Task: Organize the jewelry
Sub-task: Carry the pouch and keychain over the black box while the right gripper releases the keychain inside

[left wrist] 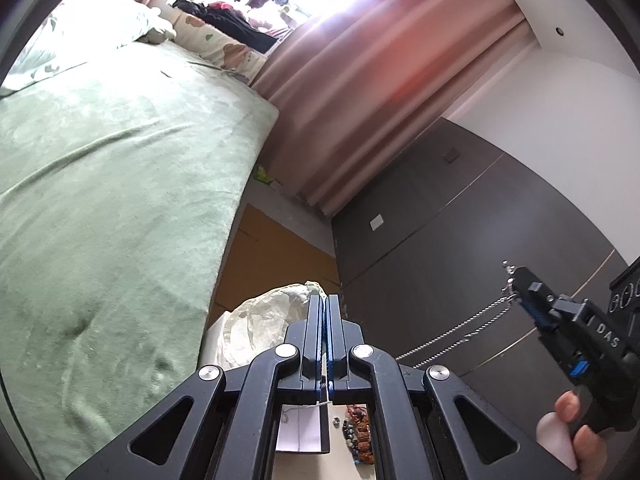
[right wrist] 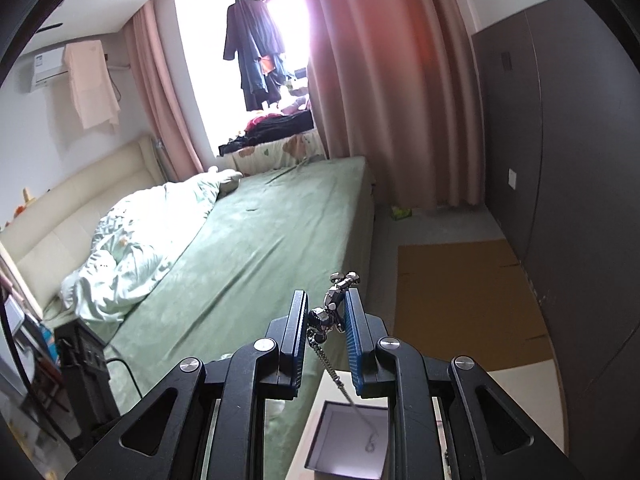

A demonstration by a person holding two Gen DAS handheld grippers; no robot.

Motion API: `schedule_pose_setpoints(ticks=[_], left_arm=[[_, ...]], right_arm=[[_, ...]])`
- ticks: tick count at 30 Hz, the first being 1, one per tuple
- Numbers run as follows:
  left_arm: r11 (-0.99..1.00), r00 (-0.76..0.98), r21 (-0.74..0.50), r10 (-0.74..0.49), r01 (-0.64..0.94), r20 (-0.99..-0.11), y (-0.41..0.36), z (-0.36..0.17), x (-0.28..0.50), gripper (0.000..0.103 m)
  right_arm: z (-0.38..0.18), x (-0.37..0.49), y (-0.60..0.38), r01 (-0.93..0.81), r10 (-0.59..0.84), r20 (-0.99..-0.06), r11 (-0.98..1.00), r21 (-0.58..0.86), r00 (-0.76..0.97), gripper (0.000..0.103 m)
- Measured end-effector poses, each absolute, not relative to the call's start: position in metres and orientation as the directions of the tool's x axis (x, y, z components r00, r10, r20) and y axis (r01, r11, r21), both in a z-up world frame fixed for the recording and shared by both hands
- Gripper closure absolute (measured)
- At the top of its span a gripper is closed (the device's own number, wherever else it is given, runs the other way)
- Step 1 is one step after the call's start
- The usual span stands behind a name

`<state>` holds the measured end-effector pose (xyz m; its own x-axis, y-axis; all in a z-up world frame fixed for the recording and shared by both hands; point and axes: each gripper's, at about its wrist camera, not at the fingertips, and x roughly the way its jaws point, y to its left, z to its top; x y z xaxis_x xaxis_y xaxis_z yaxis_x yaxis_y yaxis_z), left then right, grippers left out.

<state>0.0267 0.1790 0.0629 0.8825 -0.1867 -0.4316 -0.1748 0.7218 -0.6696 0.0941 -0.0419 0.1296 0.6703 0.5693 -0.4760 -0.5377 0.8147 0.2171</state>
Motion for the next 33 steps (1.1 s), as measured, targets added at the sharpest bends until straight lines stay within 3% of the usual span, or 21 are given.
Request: schedule_pose_setpoints(ticks=[21,33], left_arm=[[0.757,0.841,-0.618,-0.18,-0.213,-0.511,0.165,0.043,0.05,0.103],[0.768,0.822,-0.605,-0.195,-0.212,-0.536,0.152,0.033,0.058,0.103]], right_arm=[[-0.023,0.152,-0.059,-0.463,0.609,-0.632,0.787,0.408,0.479,0.083],[-0.071,0.164,-0.057,-0.423,0.567,-0.729,0.809,0.408,0.382,0.079]])
